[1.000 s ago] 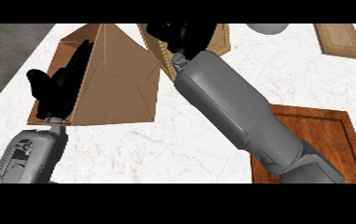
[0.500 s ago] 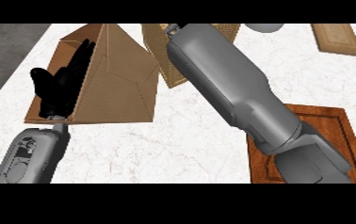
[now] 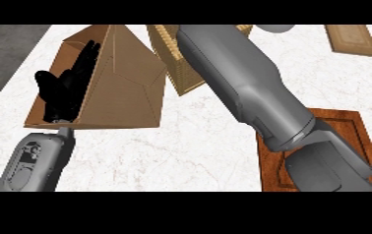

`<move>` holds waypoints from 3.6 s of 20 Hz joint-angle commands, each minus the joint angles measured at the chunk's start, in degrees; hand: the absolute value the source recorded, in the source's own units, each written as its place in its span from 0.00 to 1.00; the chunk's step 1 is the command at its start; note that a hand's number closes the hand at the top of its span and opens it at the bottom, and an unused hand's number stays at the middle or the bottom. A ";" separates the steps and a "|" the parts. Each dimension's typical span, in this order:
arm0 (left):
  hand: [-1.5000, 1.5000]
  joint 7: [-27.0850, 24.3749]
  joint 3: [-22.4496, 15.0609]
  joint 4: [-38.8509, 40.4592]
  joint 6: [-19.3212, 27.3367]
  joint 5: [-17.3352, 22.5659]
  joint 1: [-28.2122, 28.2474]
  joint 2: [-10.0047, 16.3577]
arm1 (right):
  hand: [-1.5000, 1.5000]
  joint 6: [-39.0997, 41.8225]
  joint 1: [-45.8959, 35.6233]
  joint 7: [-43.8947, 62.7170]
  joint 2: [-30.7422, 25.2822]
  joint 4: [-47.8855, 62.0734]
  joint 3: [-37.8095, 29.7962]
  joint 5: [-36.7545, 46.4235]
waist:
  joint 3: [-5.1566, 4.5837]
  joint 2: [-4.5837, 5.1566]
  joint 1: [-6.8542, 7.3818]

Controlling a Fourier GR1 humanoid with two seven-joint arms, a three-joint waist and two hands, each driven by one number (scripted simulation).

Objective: Pick the cupcake from the cutting board and place it in the basket

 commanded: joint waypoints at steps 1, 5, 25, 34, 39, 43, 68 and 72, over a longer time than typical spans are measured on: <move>0.50 -0.16 0.10 0.80 0.81 -0.05 -0.11 -1.07 | 1.00 -1.43 -2.48 12.43 0.24 3.63 -0.24 -0.79 | -0.12 0.07 -0.34; 0.50 -1.17 0.50 2.03 -0.30 0.40 -0.37 -0.87 | 1.00 -4.02 -0.50 11.78 0.25 5.91 0.23 -1.97 | -0.10 0.38 -0.67; 0.50 -1.47 1.62 2.59 -0.18 -0.33 0.31 -0.80 | 1.00 21.85 -2.42 -0.72 0.26 16.30 14.10 -0.30 | -0.07 -0.41 -1.67; 0.50 -3.39 0.52 2.18 1.46 -2.20 3.98 -2.70 | 1.00 28.70 -3.77 1.73 0.25 13.31 14.44 -3.60 | 0.03 -0.51 -2.33; 0.50 -3.73 1.82 4.73 0.48 -1.38 0.76 -2.38 | 1.00 33.93 -1.86 -0.28 0.25 14.08 10.72 -9.41 | 0.00 0.13 -2.77; 0.50 -1.44 1.50 1.42 0.11 -1.21 1.18 -2.04 | 1.00 33.39 0.80 1.73 0.25 12.21 11.42 -10.84 | 0.08 -0.15 -1.48; 0.50 -2.71 2.99 1.78 0.67 -2.10 3.11 -3.64 | 1.00 37.85 7.59 1.13 0.21 8.32 15.89 -15.54 | 0.19 -0.29 -4.00; 0.50 -3.43 5.47 2.70 -2.01 -0.89 3.56 -0.35 | 1.00 39.06 6.69 1.63 0.20 7.05 15.69 -16.68 | 0.18 -0.63 -4.94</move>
